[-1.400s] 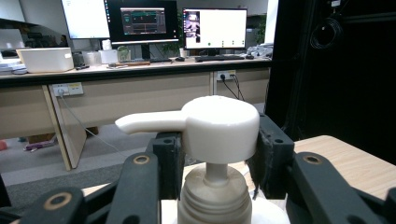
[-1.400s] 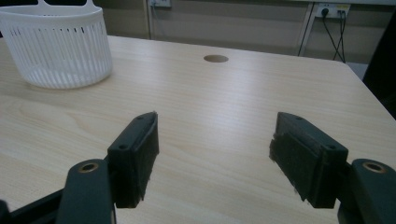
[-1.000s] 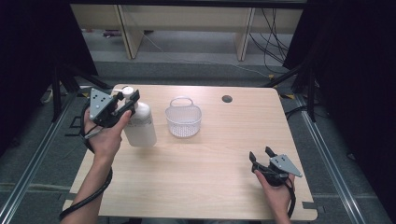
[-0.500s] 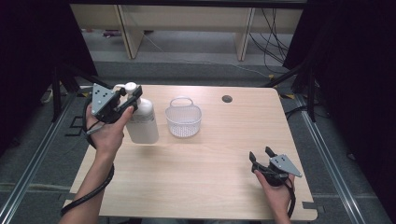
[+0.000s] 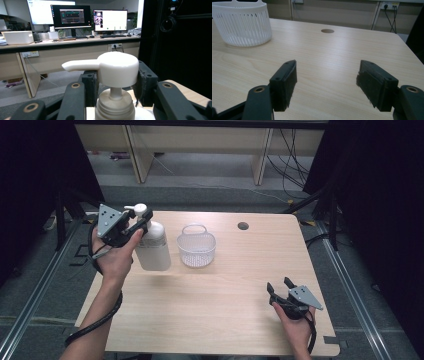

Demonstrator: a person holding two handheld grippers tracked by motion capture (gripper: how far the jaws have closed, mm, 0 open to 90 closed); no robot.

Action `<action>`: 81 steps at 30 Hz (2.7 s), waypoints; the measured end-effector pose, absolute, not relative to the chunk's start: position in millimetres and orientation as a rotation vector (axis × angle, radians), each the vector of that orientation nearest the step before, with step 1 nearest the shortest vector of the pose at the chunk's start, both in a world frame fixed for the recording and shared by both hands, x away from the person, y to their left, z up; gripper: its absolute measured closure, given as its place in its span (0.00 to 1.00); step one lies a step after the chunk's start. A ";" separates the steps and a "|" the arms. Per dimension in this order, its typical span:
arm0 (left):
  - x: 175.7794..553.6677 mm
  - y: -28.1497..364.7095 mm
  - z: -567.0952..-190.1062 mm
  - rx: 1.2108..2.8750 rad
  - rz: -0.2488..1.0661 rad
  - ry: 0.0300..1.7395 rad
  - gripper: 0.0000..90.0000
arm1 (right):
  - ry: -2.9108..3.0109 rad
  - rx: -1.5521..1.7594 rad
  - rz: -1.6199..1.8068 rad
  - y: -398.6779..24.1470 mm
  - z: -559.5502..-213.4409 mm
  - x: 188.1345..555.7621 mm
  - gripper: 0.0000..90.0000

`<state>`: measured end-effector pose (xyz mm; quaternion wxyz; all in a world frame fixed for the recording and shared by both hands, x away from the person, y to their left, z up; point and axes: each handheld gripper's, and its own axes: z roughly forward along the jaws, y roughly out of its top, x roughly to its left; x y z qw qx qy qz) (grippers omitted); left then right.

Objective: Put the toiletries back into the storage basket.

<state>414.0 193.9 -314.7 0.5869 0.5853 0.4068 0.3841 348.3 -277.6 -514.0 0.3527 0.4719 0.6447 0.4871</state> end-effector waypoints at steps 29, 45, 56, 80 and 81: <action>422.1 182.4 -298.0 1.352 0.892 0.910 0.66 | 1.662 1.201 1.248 -278.9 -514.0 348.7 0.36; 428.9 174.9 -291.8 1.348 0.889 0.894 0.66 | 1.663 1.201 1.247 -278.7 -513.8 348.5 0.36; 434.7 166.5 -288.3 1.352 0.879 0.875 0.66 | 1.669 1.249 1.262 -276.1 -513.6 346.2 0.36; 446.5 155.4 -284.7 1.363 0.876 0.852 0.66 | 1.665 1.223 1.270 -277.8 -514.3 347.9 0.36; 446.6 155.1 -284.4 1.364 0.876 0.851 0.66 | 1.665 1.223 1.270 -277.8 -514.3 347.9 0.36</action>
